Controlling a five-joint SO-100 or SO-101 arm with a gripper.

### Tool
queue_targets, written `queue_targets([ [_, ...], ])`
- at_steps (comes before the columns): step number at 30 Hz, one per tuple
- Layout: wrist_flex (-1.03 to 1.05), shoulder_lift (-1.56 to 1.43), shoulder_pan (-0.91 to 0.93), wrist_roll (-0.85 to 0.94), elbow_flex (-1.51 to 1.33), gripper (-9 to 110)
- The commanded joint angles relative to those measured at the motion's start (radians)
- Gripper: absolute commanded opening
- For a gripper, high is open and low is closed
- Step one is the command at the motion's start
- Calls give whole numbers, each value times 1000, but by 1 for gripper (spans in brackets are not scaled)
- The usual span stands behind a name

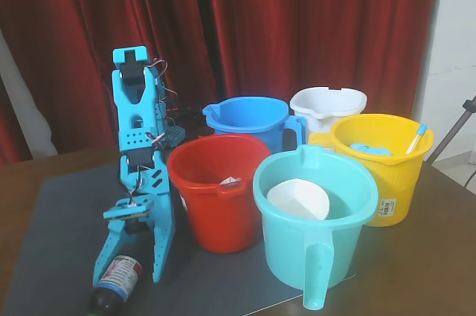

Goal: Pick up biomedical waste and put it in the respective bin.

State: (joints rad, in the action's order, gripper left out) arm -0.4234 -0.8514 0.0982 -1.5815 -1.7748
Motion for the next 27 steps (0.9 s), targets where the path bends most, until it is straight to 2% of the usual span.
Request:
queue_targets([
  [1, -9, -15, 0, 5, 57, 34],
  [5, -11, -15, 3, -9, 46, 29],
  [10, -11, -15, 101, 5, 38, 0],
  [22, -11, -41, 169, 37, 25, 0],
  [27, 35, -268, 163, 40, -67, -1],
])
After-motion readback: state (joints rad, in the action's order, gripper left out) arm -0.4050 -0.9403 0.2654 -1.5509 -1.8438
